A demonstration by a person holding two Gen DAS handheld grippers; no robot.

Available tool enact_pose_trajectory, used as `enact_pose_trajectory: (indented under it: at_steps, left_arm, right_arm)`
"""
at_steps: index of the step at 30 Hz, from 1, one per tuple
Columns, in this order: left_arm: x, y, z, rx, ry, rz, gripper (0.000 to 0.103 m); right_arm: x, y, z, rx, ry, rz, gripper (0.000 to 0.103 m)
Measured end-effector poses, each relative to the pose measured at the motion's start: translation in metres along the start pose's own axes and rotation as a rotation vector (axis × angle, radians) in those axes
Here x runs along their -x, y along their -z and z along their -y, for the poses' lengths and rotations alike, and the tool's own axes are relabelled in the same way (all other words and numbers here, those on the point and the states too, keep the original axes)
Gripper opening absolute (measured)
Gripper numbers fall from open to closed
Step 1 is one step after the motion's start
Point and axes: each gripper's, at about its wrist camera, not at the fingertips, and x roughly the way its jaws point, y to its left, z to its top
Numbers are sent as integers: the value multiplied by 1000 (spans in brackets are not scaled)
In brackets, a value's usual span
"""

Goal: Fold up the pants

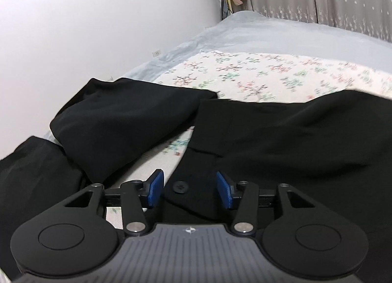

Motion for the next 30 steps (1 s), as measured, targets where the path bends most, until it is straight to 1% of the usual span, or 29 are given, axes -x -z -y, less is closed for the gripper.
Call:
enact_pose_trajectory:
  at_steps: [2,4,6,8,10,11,12,13,14,15,17,18,19,22,23,26,28,30]
  left_arm:
    - [13,-9,9,21,42,-23,64]
    - [32,-16,20,31,108,-27,69]
    - [53,-26,34,25,162,-16,78]
    - [76,-33,49,15,214,-8,84]
    - [94,-39,63,32,276,-14,91]
    - [100,-41,69,51,311,-28,93]
    - [105,-43,75,65,342,-42,94]
    - [107,-45,81,72,361,-50,94]
    - [109,-46,87,65,366,-44,96]
    - [110,-45,92,45,356,-21,99]
    - [103,-44,102,-16,299,30,101]
    - [95,-42,104,-36,272,35,101]
    - [83,-40,102,-40,253,18,101]
    - [35,-40,82,4,221,-86,101]
    - [21,-43,71,24,199,-104,101]
    - [-11,-59,29,126,139,-110,101]
    - [-28,-71,3,191,120,-109,101]
    - [-39,-81,-13,216,113,-93,101]
  right_arm:
    - [-5,-2,-2,14,-5,-25,95]
    - [-7,-1,2,3,-17,-43,95]
    - [-8,-2,8,-12,-11,-45,95]
    - [-9,-2,15,-32,-6,-48,95]
    - [-8,-1,20,-51,-6,-48,95]
    - [-8,-1,22,-59,-6,-48,95]
    - [-8,-1,24,-67,-5,-47,95]
    - [-8,-2,25,-71,-5,-47,95]
    - [-8,-2,27,-74,-6,-46,96]
    - [-9,-2,28,-76,-6,-46,98]
    - [-13,-2,30,-78,-4,-51,100]
    - [-14,-2,31,-81,-6,-56,100]
    - [-17,-1,34,-90,-10,-64,100]
    - [-25,-1,44,-132,-15,-88,100]
    - [-29,-1,47,-144,-16,-97,100]
    - [-38,-1,53,-163,1,-118,100]
    - [-42,-2,55,-171,-3,-121,100]
    - [-46,-5,57,-183,-11,-119,100]
